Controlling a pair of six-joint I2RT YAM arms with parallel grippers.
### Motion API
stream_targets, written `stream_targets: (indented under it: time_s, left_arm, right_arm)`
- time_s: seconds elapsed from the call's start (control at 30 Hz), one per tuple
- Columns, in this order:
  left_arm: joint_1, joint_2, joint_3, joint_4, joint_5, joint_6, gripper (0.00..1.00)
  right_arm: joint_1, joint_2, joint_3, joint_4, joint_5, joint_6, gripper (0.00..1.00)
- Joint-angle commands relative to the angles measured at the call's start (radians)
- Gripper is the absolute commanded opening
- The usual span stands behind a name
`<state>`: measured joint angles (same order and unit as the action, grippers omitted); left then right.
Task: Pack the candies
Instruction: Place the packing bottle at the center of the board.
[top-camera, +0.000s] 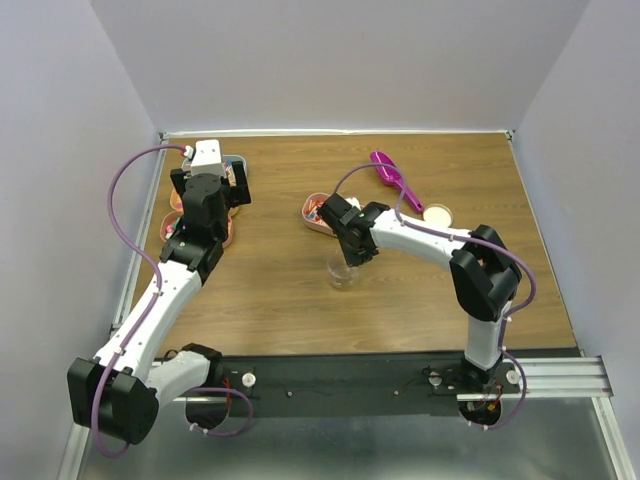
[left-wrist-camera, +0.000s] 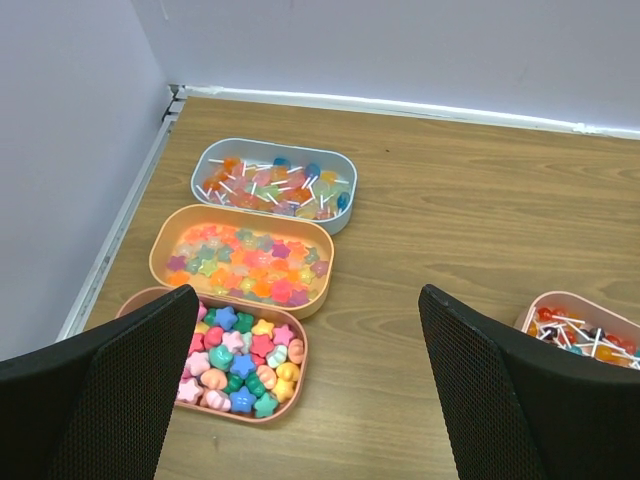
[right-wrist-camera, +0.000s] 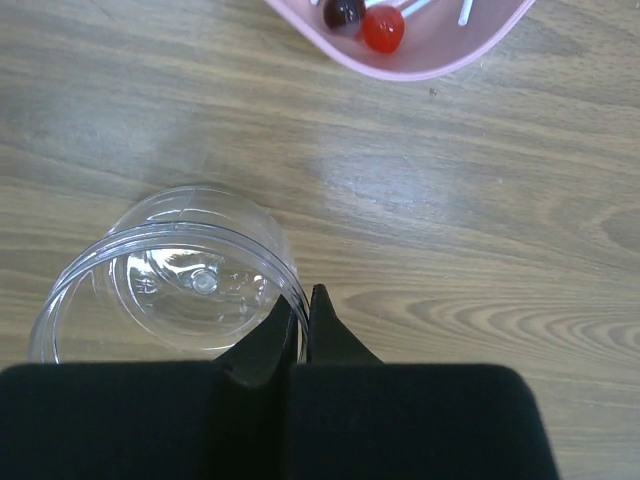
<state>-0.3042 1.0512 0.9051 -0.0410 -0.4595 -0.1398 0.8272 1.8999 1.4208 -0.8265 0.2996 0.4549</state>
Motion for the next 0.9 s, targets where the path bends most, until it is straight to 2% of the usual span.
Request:
stream_targets:
  time_s: [0.0,0.27,0.47,0.63,0.67,0.73,0.87]
  left_arm:
    - [0.014,0.0,0.012,0.024,0.004,-0.001,0.98]
    - [0.022,0.009,0.015,0.024,0.024,-0.006,0.98]
    - [0.024,0.01,0.017,0.023,0.031,-0.009,0.98]
    - [0.027,0.012,0.017,0.023,0.038,-0.011,0.98]
    - [0.027,0.015,0.017,0.023,0.038,-0.011,0.98]
    - [0.028,0.015,0.018,0.023,0.039,-0.011,0.98]
    - [0.031,0.018,0.017,0.023,0.041,-0.011,0.98]
  right_arm:
    - [0.01,-0.021,-0.029,0.075,0.067,0.074,0.02]
    - [0.016,-0.022,-0.08,0.159,0.081,0.103,0.05]
    - [0.02,-0.041,-0.089,0.165,0.035,0.105,0.15]
    - [0.02,-0.068,-0.114,0.162,0.013,0.093,0.16]
    - [0.02,-0.073,-0.115,0.162,0.004,0.09,0.22]
    - [0.02,-0.079,-0.117,0.162,-0.028,0.088,0.24]
    - [0.018,-0.117,-0.096,0.159,-0.063,0.079,0.35]
